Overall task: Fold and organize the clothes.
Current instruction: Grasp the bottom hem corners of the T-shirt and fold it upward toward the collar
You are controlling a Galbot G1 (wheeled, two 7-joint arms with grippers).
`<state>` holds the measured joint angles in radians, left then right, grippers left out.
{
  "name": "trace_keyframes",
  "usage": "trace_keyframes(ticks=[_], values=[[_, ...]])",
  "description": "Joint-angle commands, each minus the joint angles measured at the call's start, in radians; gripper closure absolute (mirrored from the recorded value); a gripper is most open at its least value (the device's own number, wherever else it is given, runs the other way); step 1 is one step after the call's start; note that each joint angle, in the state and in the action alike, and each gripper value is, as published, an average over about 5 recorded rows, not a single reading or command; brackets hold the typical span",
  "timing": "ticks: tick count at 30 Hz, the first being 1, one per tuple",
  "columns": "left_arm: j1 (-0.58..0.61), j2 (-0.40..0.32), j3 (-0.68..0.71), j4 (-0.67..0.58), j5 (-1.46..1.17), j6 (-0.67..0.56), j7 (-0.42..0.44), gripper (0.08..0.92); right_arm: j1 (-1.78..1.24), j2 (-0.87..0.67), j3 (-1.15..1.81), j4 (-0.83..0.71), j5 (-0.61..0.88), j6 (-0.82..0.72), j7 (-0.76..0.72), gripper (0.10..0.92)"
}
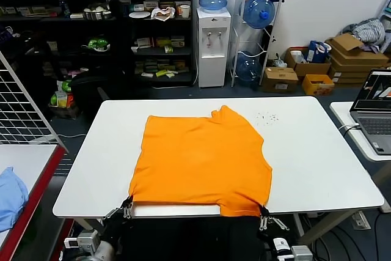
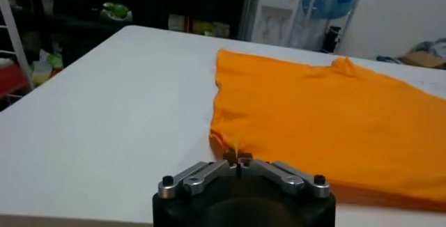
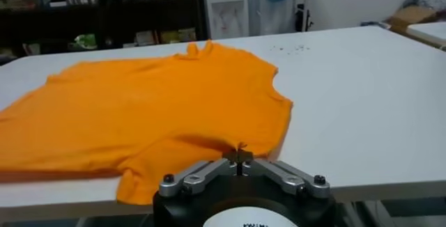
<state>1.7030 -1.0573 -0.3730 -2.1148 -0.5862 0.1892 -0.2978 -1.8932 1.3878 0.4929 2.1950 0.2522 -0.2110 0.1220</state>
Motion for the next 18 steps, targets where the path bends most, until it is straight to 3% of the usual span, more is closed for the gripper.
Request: trace_keyframes(ticks=[1, 6, 18], values=[[0.083, 0.020, -0.013, -0.132, -0.018, 0.001, -0.014, 0.906, -0.025, -0.038, 0.004, 0.067, 0.044, 0.006, 0.036, 0.903], [0.008, 0.016, 0.007, -0.091, -0.026, -0.026, -0.013, 0.906, 0.158, -0.055, -0.014, 0.009, 0.091, -0.032, 0.073, 0.903], [-0.334, 0.066, 0.110, 0.139, -0.106, -0.057, -0.029, 0.906, 0.536, -0.156, -0.098, -0.166, 0.229, -0.128, 0.168, 0.903]])
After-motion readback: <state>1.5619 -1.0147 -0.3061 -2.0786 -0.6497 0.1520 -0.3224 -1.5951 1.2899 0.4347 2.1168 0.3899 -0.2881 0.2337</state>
